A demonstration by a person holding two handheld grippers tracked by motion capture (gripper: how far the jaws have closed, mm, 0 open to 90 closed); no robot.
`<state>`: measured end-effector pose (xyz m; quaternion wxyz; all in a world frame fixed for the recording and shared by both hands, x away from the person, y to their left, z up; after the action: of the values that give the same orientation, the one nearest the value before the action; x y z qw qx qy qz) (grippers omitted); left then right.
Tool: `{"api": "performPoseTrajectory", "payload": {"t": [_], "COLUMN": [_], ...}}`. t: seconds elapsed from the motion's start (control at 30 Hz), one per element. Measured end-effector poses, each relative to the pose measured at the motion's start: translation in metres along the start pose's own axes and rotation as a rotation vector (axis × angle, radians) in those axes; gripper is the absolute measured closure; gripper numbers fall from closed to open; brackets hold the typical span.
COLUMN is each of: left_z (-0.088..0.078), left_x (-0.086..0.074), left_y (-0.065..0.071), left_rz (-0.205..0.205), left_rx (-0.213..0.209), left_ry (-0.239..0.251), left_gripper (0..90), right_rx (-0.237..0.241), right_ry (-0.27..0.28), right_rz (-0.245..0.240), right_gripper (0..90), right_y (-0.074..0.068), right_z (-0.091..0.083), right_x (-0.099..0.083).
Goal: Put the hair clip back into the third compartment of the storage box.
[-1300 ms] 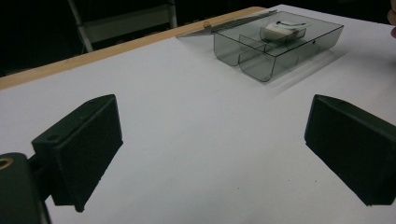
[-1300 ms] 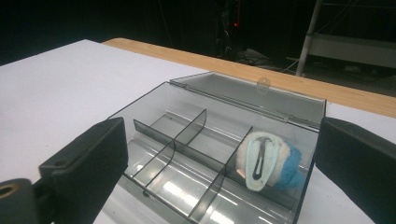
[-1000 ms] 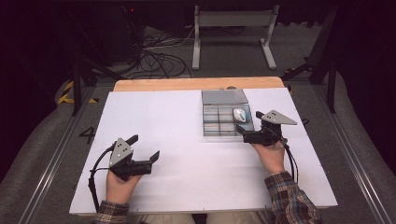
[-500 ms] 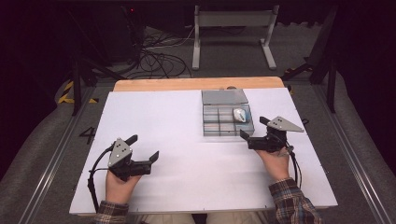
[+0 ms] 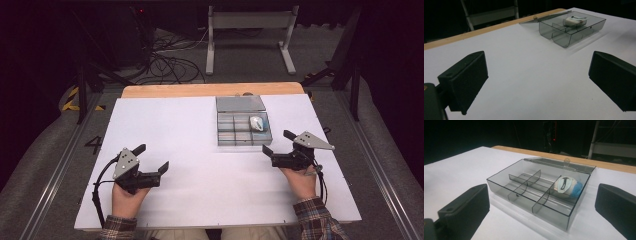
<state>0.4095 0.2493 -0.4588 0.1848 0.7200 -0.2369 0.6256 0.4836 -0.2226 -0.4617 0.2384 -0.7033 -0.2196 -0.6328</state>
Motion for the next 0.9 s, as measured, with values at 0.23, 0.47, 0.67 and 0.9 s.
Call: {"api": "performPoseTrajectory", "payload": {"t": [0.23,0.47,0.67,0.9], "left_z": [-0.002,-0.003,-0.004,-0.005], "left_x": [0.001,0.001,0.001,0.001], "left_y": [-0.001,-0.003,-0.003,-0.003], "left_rz": [-0.005,0.0,-0.004,-0.007], "left_rx": [0.005,0.005,0.006,0.005], "left_ry": [0.007,0.01,0.013,0.019], "left_gripper": [2.6,2.3,2.2,2.2], "right_rx": [0.011,0.007,0.006,0.007], "right_ry": [0.01,0.014,0.02,0.022], "right_rz": [-0.005,0.002,0.011,0.02], "right_gripper": [0.0,0.0,0.1,0.2], "right_y": [-0.002,0.002,0.004,0.005], "right_z": [-0.009,-0.02,-0.03,-0.041], "right_x": [0.0,-0.002,-0.003,-0.004]}}
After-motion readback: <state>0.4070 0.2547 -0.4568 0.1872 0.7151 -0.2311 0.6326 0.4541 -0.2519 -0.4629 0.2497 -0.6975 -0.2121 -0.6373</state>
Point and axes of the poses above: each handheld gripper's, and its own axes: z roughly forward along the jaws, x roughly out of its top, y roughly to its right, the point moved 1 cm from there along z, roughly forward along the jaws, and after that the axes turned 10 degrees about y, right-handed, at the moved point
